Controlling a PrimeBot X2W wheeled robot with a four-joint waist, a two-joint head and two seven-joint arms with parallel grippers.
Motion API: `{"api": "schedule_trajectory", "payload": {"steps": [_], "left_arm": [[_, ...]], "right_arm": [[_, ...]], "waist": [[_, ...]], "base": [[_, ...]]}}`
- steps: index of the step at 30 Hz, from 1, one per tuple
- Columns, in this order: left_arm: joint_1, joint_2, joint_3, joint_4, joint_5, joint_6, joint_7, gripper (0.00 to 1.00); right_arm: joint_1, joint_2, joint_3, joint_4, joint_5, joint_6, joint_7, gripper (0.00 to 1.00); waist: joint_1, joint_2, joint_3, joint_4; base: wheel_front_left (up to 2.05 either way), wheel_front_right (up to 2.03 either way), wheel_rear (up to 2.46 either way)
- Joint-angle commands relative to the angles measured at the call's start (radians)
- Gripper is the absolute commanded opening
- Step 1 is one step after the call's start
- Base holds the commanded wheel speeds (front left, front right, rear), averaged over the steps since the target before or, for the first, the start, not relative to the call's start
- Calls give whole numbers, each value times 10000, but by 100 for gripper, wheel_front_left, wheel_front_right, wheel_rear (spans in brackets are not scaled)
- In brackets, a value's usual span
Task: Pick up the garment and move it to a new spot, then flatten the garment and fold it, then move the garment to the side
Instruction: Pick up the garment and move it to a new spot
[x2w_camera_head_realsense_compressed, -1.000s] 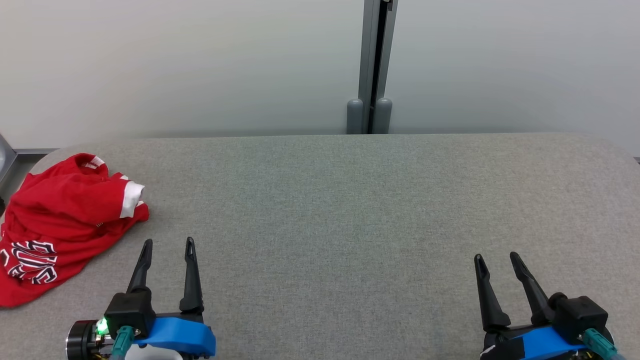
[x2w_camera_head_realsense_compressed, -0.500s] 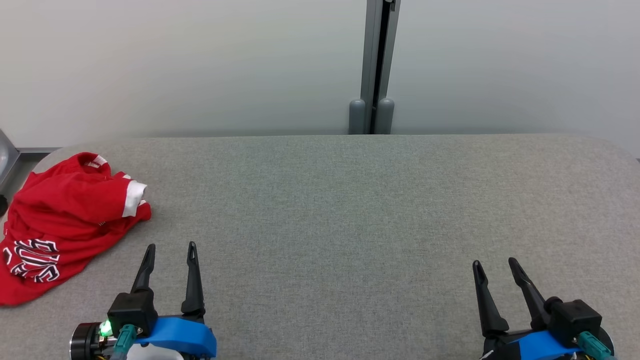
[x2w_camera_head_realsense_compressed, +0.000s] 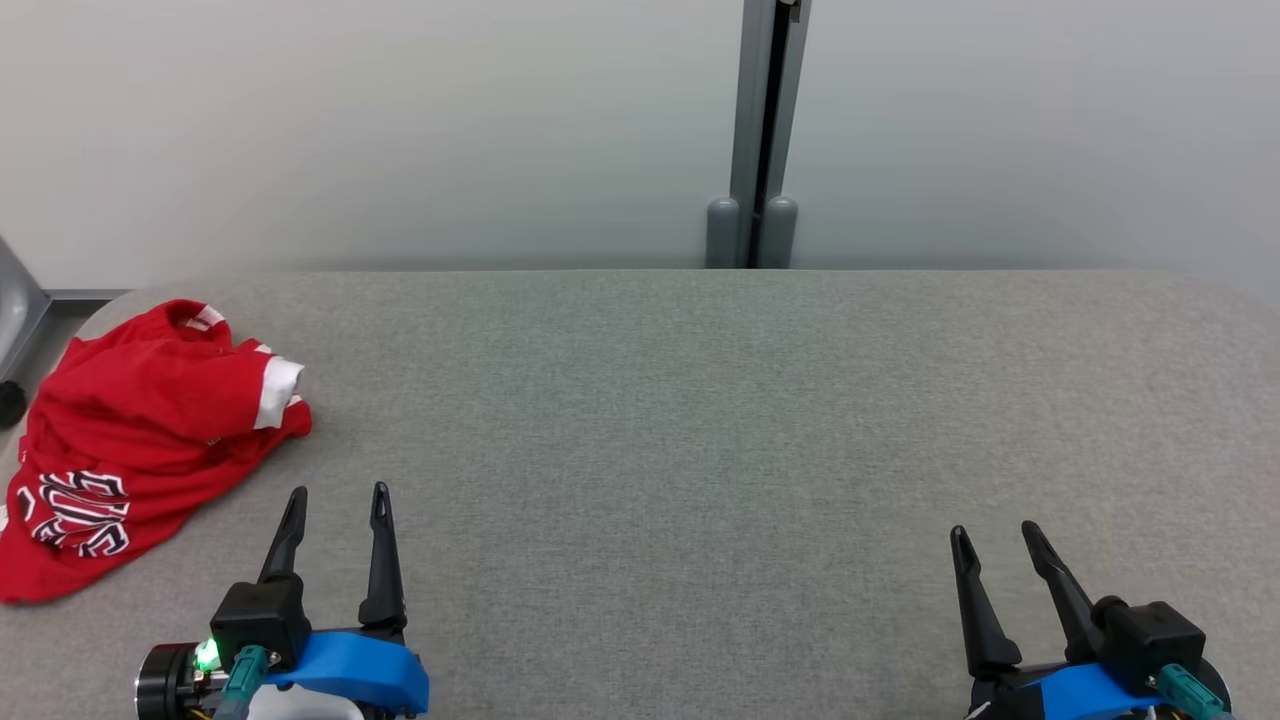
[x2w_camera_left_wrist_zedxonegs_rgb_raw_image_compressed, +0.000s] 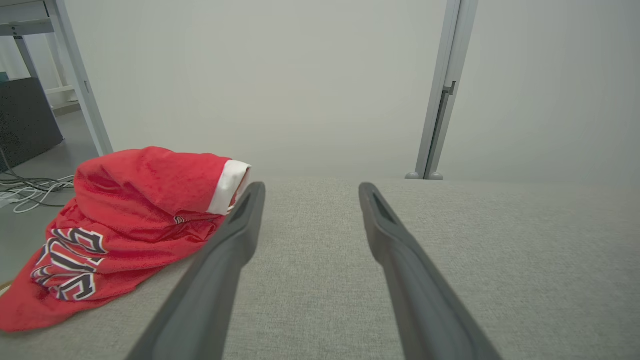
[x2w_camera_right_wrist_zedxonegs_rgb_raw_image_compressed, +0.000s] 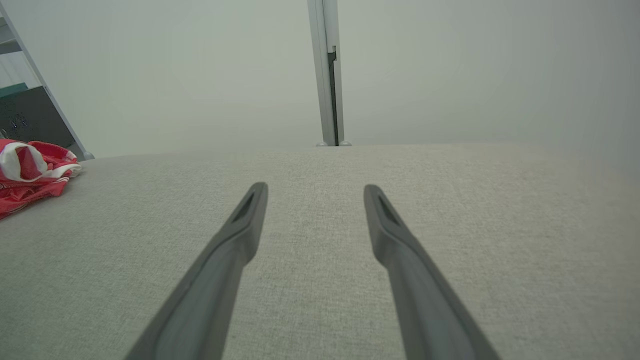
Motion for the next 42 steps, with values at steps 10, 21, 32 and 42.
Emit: {"api": "schedule_trajectory", "payload": {"steps": [10,21,32,42], "left_arm": [[-222,222,56,46,-26,148,-69,100],[-11,476,526,-158,-272,442,-127,100],[177,501,440,-496,-236,526,-137,100],[358,632,607,-573,-458,616,-146,100]], "right_arm": [[-77,-65,159,-2,108,4,-40,100],[-166,-65,400,166,159,4,-40,100],[-206,-66,412,264,93,4,-39,100],[-262,-66,543,332,64,4,-39,100]], "waist": [[0,0,117,833],[0,0,154,2117],[0,0,258,3581],[0,0,274,4296]], "base": [[0,0,0],[0,0,0],[0,0,0],[0,0,0]]}}
